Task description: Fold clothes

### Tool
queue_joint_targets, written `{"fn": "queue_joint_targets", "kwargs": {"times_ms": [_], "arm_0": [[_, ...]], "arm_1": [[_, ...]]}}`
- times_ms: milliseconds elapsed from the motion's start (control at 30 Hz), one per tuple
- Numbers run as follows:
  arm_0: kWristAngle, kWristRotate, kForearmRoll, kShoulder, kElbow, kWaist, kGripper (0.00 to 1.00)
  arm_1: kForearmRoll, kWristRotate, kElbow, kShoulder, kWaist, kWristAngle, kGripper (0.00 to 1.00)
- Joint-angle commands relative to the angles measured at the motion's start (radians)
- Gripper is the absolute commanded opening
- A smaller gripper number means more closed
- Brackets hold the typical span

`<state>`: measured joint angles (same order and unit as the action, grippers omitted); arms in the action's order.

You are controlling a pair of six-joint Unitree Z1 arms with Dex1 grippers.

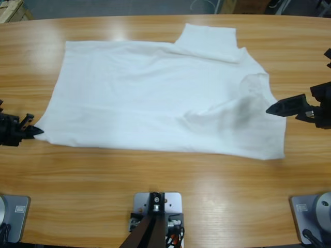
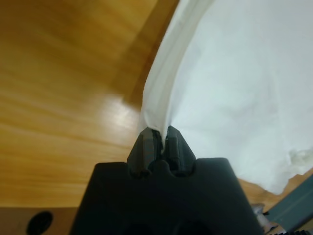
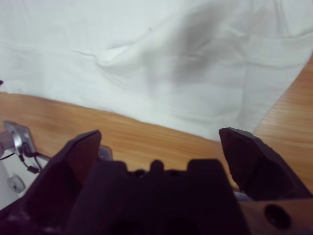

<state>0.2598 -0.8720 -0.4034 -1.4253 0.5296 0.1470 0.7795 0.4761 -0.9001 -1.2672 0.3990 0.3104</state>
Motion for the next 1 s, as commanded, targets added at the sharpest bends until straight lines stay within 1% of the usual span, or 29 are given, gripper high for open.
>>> {"fn": "queue_joint_targets", "kwargs": {"times_ms": [33, 200, 333, 367, 400, 433, 467, 733, 867, 1000], "arm_0": [[0.004, -0.062, -0.086, 0.148, -0.069, 0.0, 0.0], [0.006, -0.099, -0.16, 0.222, -0.056, 0.008, 0.0], [0.006, -0.107, -0.173, 0.225, -0.053, 0.008, 0.0], [0.006, -0.103, -0.165, 0.209, -0.054, 0.008, 0.298], [0.006, -0.098, -0.158, 0.195, -0.05, 0.008, 0.79], [0.006, -0.096, -0.15, 0.181, -0.046, 0.009, 0.961], [0.005, -0.096, -0.147, 0.17, -0.044, 0.009, 0.994], [-0.02, -0.091, -0.106, 0.143, -0.028, 0.008, 0.996], [-0.031, -0.06, -0.11, 0.148, 0.038, 0.001, 0.996], [-0.031, -0.001, -0.121, 0.151, 0.14, -0.009, 0.996]], "arm_1": [[0.004, 0.01, 0.05, -0.009, -0.008, 0.068, 0.982], [0.003, 0.01, 0.05, -0.024, -0.008, 0.093, 0.982], [0.0, -0.003, 0.049, -0.06, -0.008, 0.123, 0.984], [0.0, -0.006, 0.049, -0.067, -0.008, 0.128, 0.987], [0.0, -0.009, 0.049, -0.07, -0.008, 0.128, 0.989], [0.0, -0.012, 0.048, -0.071, -0.008, 0.128, 0.996], [0.0, -0.014, 0.047, -0.073, -0.008, 0.128, 1.0], [-0.002, -0.041, 0.027, -0.104, -0.025, 0.137, 1.0], [-0.002, -0.05, 0.027, -0.106, -0.042, 0.143, 1.0], [0.001, -0.071, 0.025, -0.108, -0.079, 0.154, 1.0]]}}
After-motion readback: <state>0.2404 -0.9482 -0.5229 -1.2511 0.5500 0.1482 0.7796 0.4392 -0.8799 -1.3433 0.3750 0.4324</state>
